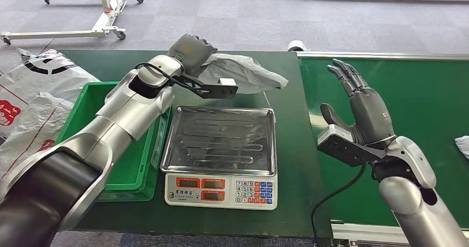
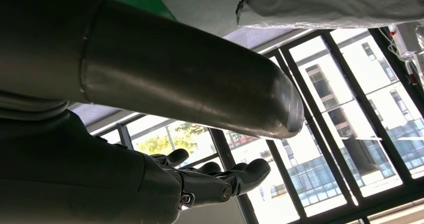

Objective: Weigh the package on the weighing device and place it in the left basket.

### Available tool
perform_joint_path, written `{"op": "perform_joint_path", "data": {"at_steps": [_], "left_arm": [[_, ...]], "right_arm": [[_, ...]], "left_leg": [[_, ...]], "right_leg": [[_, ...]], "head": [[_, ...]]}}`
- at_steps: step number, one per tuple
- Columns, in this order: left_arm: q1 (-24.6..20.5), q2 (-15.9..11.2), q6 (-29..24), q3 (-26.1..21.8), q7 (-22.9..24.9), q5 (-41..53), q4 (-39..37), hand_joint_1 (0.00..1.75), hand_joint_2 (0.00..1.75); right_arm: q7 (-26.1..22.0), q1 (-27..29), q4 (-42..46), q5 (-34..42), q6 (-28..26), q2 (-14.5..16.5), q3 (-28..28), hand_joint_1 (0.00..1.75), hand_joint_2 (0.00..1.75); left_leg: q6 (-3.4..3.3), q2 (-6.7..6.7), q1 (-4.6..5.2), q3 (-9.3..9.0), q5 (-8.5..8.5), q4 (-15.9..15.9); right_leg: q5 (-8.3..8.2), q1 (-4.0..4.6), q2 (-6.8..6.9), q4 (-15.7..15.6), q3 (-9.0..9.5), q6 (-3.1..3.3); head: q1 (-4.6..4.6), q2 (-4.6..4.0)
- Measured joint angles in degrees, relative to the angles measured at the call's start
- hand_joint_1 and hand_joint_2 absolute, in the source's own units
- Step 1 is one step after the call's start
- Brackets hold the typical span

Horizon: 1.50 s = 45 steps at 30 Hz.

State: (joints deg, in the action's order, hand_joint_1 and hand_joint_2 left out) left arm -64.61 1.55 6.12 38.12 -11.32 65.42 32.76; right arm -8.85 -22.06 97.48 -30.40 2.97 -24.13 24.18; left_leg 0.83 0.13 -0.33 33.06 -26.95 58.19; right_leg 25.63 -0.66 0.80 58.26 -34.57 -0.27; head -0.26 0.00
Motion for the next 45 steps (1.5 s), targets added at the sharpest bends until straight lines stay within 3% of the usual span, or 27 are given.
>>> {"op": "perform_joint_path", "data": {"at_steps": [7,11,20,30,35,38,41,45], "left_arm": [[-1.7,-0.4,0.0,0.0,0.9,0.0,0.6,1.75,1.75],[-3.7,-2.0,0.7,-0.4,2.3,0.3,2.1,1.75,1.75],[-10.5,-10.0,3.6,-3.2,3.7,0.4,7.2,1.75,1.75],[-15.6,-19.8,12.3,-4.6,2.5,-2.0,15.2,1.75,1.75],[-15.3,-28.3,17.4,-3.8,2.6,-10.4,23.0,1.75,1.75],[-13.1,-35.5,18.0,-3.4,3.3,-18.4,30.0,1.75,1.75],[-5.6,-47.1,16.8,-4.6,4.5,-28.9,41.2,1.75,1.75],[11.4,-60.5,13.7,-12.1,6.0,-37.2,54.9,1.75,1.75]], "right_arm": [[0.2,0.0,0.0,0.3,0.1,-0.5,-0.2,0.0,0.0],[-0.3,0.9,0.2,1.0,0.1,-2.0,-0.9,0.0,0.0],[-0.7,4.3,1.3,1.3,-0.3,-4.1,-2.0,0.0,0.0],[0.3,6.7,3.0,2.1,-0.3,-6.6,-3.6,0.0,0.0],[-0.2,11.0,5.5,3.4,-0.8,-9.3,-7.1,0.0,0.0],[-0.5,12.9,6.4,3.9,-0.8,-10.1,-8.8,0.0,0.0],[-0.9,16.4,7.5,3.5,-1.5,-10.3,-10.7,0.0,0.0],[-1.6,21.4,9.5,1.7,-2.5,-10.3,-13.1,0.0,0.0]], "left_leg": [[0.0,0.0,0.0,0.01,0.0,0.0],[0.0,0.02,0.0,0.02,0.0,0.0],[0.03,0.09,-0.01,0.03,0.02,0.0],[0.05,0.12,-0.02,0.09,0.04,0.0],[0.06,0.17,-0.01,0.16,0.03,0.0],[0.09,0.27,0.01,0.13,0.0,-0.2],[0.2,0.61,0.15,-0.15,-0.13,-0.4],[0.36,0.79,0.17,-0.32,-0.29,-0.5]], "right_leg": [[0.0,0.0,0.01,0.0,0.0,0.0],[0.0,0.0,-0.02,0.0,-0.01,0.0],[0.0,0.06,-0.07,0.0,-0.08,0.01],[0.0,0.01,-0.07,0.0,-0.11,0.01],[0.01,0.03,-0.13,0.0,-0.21,0.03],[0.04,0.0,-0.23,0.1,-0.22,0.06],[0.13,-0.16,-0.6,0.1,-0.19,0.17],[0.35,-0.18,-0.79,0.1,-0.19,0.38]], "head": [[0.0,0.0],[0.01,0.0],[-0.01,0.0],[-0.01,0.0],[0.0,0.0],[0.01,0.0],[-0.03,0.0],[-0.03,0.0]]}}
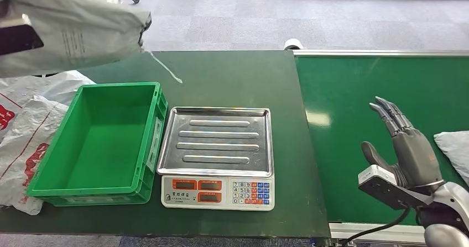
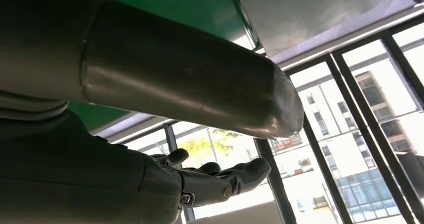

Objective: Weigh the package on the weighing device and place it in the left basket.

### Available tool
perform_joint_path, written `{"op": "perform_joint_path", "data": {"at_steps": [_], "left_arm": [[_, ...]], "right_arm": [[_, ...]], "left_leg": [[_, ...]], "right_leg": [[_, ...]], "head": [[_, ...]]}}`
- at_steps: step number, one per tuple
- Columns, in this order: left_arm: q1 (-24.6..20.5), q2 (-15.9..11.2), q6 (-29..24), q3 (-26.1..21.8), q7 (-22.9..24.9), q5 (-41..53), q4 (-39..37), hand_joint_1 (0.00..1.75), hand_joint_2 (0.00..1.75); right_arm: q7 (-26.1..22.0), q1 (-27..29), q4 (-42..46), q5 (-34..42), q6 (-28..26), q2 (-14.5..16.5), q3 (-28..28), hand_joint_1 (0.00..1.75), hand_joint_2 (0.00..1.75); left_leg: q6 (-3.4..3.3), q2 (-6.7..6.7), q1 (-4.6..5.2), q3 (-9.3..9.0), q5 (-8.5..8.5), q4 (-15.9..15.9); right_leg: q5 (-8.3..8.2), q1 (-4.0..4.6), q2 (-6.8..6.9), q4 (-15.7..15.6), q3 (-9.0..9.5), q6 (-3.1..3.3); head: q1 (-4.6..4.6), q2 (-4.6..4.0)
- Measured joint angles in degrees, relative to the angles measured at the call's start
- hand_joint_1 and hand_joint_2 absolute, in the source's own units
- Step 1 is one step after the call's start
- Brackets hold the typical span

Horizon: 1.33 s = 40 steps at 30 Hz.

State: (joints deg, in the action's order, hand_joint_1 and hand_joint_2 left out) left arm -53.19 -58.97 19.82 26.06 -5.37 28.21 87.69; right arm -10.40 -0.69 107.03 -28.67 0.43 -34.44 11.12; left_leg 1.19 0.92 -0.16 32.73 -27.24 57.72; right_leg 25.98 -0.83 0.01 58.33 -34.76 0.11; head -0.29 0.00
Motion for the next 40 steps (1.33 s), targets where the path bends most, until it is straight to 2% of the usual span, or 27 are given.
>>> {"op": "perform_joint_path", "data": {"at_steps": [2,4,5,7,10,11,12,14,15,16,22,27,31,37,40], "left_arm": [[9.9,-4.3,-0.5,-6.2,-0.1,-0.1,5.3,1.75,1.75],[21.1,-5.9,-0.1,-13.9,-2.0,3.2,10.1,1.75,1.75],[27.2,-5.6,0.0,-18.4,-3.8,6.3,12.5,1.75,1.75],[38.8,-3.2,-0.7,-26.3,-7.2,13.3,17.0,1.75,1.75],[51.1,1.4,-2.6,-32.4,-8.7,18.9,21.5,1.75,1.75],[53.8,2.6,-3.1,-33.2,-8.4,19.4,22.4,1.51,1.75],[56.1,3.7,-3.5,-33.5,-8.1,19.6,23.1,1.1,1.75],[59.9,5.9,-4.0,-33.3,-7.7,19.9,24.2,0.22,0.87],[61.2,7.1,-4.5,-32.8,-7.6,20.7,24.4,0.02,0.44],[62.1,8.4,-5.4,-31.9,-7.3,22.2,24.5,0.0,0.0],[63.2,18.0,-13.8,-21.9,-3.1,33.7,22.9,0.0,0.0],[62.6,24.8,-20.2,-18.4,0.1,38.2,22.2,0.0,0.0],[59.8,27.5,-23.0,-18.0,0.6,37.2,21.7,0.0,0.0],[54.7,29.2,-27.3,-20.2,1.2,30.3,21.0,0.0,0.0],[53.8,29.6,-28.8,-21.7,1.4,27.0,21.1,0.0,0.0]], "right_arm": [[-0.1,1.2,0.8,-0.6,0.0,0.1,-0.8,0.0,0.0],[0.2,1.8,1.3,-1.2,0.1,0.3,-1.2,0.0,0.0],[0.4,2.3,1.7,-1.6,0.1,0.5,-1.4,0.0,0.0],[0.8,4.0,2.7,-2.6,-0.1,1.1,-1.9,0.0,0.0],[0.9,7.0,4.3,-3.5,-0.7,2.0,-3.1,0.0,0.0],[0.8,7.6,4.6,-3.5,-0.9,2.2,-3.5,0.0,0.0],[0.8,8.0,4.9,-3.3,-1.0,2.3,-3.8,0.0,0.0],[0.7,8.3,5.1,-2.7,-0.9,2.7,-4.2,0.0,0.0],[0.6,8.2,5.0,-2.5,-0.7,2.9,-4.2,0.0,0.0],[0.7,8.2,5.0,-2.4,-0.6,3.1,-4.2,0.0,0.0],[1.3,9.4,5.3,-4.2,-1.1,4.6,-4.3,0.0,0.0],[2.0,14.1,7.4,-5.8,-2.3,5.1,-6.1,0.0,0.0],[2.4,16.6,9.0,-7.1,-3.0,5.3,-7.7,0.0,0.0],[3.4,16.8,9.7,-7.5,-2.3,5.6,-8.2,0.0,0.0],[3.5,16.5,9.7,-7.4,-1.9,5.6,-8.3,0.0,0.0]], "left_leg": [[-0.01,-0.05,-0.02,-0.02,-0.03,0.0],[-0.1,-0.07,0.06,-0.14,-0.11,0.0],[-0.15,-0.06,0.12,-0.23,-0.16,0.0],[-0.23,-0.04,0.2,-0.3,-0.25,0.0],[-0.27,-0.04,0.2,-0.27,-0.29,0.0],[-0.29,-0.04,0.2,-0.27,-0.31,0.0],[-0.32,-0.04,0.2,-0.28,-0.33,0.0],[-0.38,-0.04,0.2,-0.3,-0.37,0.0],[-0.4,-0.05,0.21,-0.3,-0.38,0.0],[-0.42,-0.07,0.22,-0.31,-0.39,0.0],[-0.45,-0.34,0.25,-0.31,-0.38,0.1],[-0.46,-0.47,0.24,-0.28,-0.4,0.1],[-0.46,-0.47,0.24,-0.27,-0.4,0.1],[-0.41,-0.4,0.21,-0.31,-0.35,0.1],[-0.38,-0.36,0.18,-0.33,-0.32,0.1]], "right_leg": [[0.09,0.02,0.07,0.0,0.02,-0.01],[0.19,-0.05,0.11,0.0,0.1,-0.13],[0.24,-0.09,0.09,0.0,0.15,-0.19],[0.3,-0.12,0.07,0.0,0.25,-0.28],[0.31,-0.11,0.05,0.0,0.3,-0.3],[0.31,-0.12,0.05,0.0,0.31,-0.3],[0.31,-0.15,0.04,0.0,0.33,-0.31],[0.31,-0.2,0.05,-0.1,0.35,-0.32],[0.31,-0.2,0.07,-0.1,0.36,-0.33],[0.32,-0.21,0.11,-0.1,0.37,-0.34],[0.35,-0.2,0.45,-0.1,0.52,-0.39],[0.36,-0.18,0.52,-0.1,0.5,-0.41],[0.36,-0.15,0.52,-0.1,0.5,-0.41],[0.32,-0.1,0.51,-0.1,0.54,-0.37],[0.3,-0.09,0.47,-0.1,0.55,-0.35]], "head": [[0.02,0.0],[0.01,0.0],[0.01,0.0],[0.01,0.0],[0.02,0.0],[0.03,0.0],[0.02,0.0],[0.02,0.0],[0.02,0.0],[0.01,0.0],[0.01,0.0],[0.01,0.0],[0.03,0.0],[0.03,0.0],[0.03,0.0]]}}
